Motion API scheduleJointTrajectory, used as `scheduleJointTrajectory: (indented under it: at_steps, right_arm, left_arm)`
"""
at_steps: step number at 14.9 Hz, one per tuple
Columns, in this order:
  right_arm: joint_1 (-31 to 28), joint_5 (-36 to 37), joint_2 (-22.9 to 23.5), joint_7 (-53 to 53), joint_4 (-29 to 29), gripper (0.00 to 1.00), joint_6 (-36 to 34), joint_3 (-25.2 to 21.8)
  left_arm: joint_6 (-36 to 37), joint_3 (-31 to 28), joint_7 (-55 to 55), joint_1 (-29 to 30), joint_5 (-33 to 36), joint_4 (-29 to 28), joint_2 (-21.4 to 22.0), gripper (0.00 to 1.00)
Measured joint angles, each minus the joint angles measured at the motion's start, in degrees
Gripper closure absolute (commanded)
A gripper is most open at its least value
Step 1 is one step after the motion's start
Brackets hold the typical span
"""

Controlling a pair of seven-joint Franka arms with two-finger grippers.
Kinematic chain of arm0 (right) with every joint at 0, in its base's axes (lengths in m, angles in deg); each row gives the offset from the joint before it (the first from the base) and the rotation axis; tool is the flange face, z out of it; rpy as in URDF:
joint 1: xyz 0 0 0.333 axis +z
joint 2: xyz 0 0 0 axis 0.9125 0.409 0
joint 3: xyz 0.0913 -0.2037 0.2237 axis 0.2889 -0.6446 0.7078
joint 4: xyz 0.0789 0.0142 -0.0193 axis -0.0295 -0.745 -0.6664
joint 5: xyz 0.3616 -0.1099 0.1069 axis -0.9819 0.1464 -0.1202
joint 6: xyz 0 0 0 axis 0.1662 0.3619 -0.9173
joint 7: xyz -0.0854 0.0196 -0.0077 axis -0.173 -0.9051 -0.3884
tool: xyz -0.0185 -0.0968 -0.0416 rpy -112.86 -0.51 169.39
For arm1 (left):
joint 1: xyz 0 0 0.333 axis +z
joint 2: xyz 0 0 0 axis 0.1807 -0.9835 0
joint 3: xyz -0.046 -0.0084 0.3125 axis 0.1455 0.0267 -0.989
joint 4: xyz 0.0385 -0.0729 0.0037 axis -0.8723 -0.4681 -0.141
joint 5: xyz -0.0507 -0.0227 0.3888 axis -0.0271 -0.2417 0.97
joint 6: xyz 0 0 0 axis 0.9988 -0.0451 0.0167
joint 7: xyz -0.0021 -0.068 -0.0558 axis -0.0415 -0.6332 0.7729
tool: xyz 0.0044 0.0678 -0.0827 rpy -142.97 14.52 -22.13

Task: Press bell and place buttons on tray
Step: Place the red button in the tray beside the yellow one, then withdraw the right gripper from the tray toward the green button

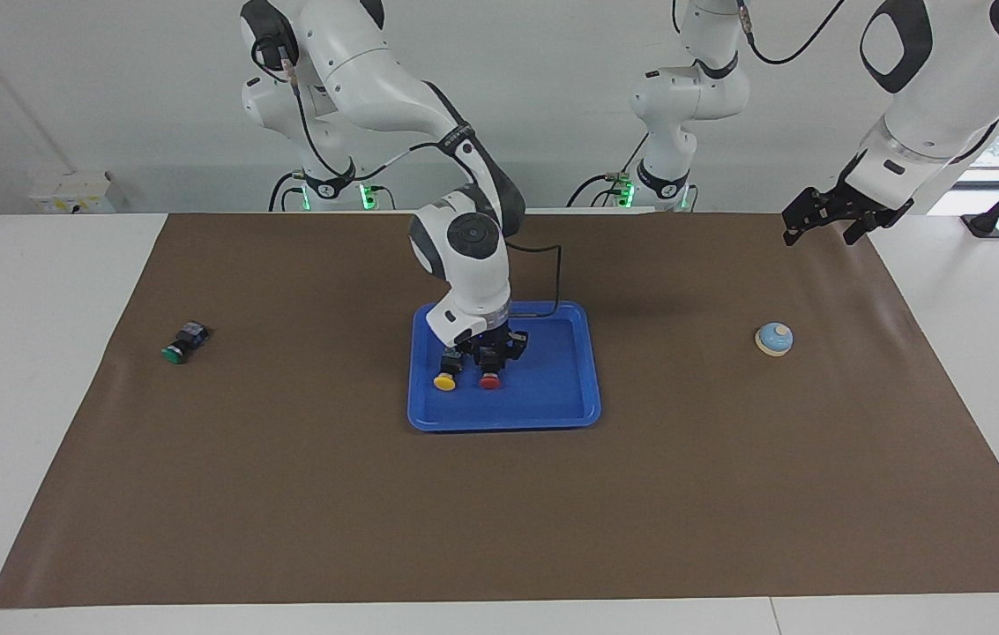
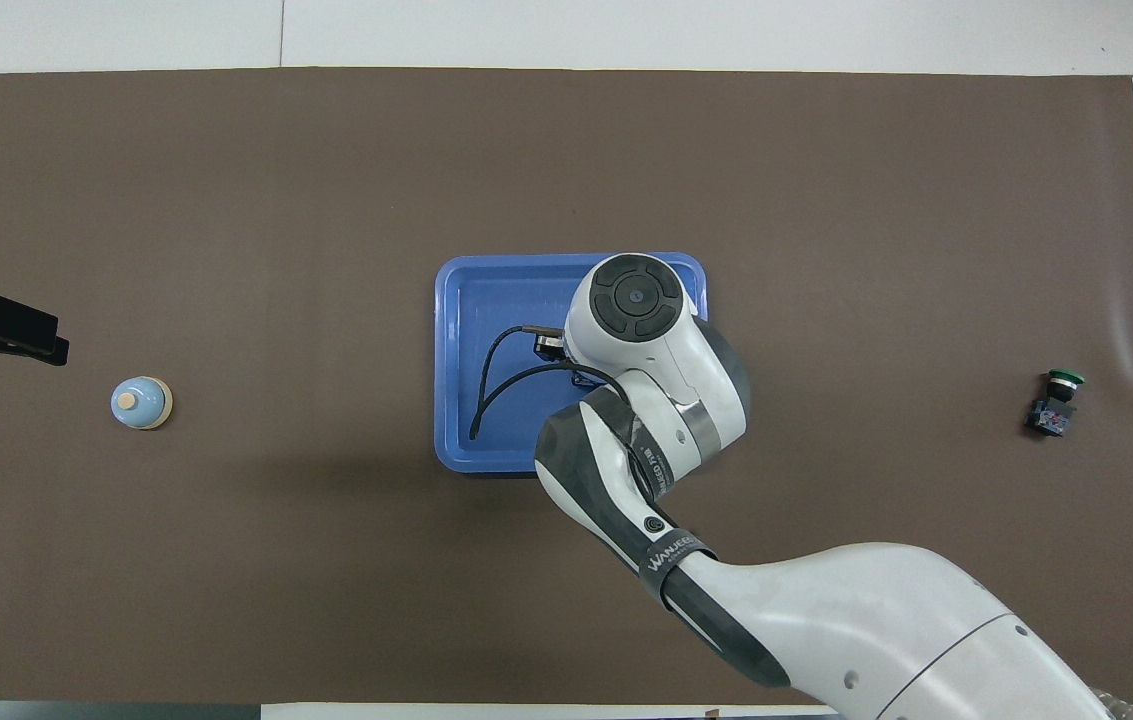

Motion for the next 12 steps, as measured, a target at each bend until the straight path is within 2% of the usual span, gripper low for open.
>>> scheduleJointTrajectory:
  at_steps: [3,6,9,12]
  right_arm:
    - [-0.27,0.0,-0.82,4.71,0.38,0.0,-1.07,-0.13]
    - [-1.85,0.0,-4.58,6.45,0.71,0.0,-5.61,-0.8]
    - [-7.68,0.02,-10.21,4.39,0.88,0.0,-12.13,-0.98]
    - [-15.12,0.04,-14.58,-3.99,0.73,0.0,-19.21,-1.16]
  left_arm:
    - [0.0,0.0,0.0,0.0,0.0,0.0,0.0,0.0]
    - [0.0,0.0,0.0,0.0,0.0,0.0,0.0,0.0]
    - [0.0,0.0,0.0,0.0,0.0,0.0,0.0,0.0]
    - [0.0,0.0,0.0,0.0,0.0,0.0,0.0,0.0]
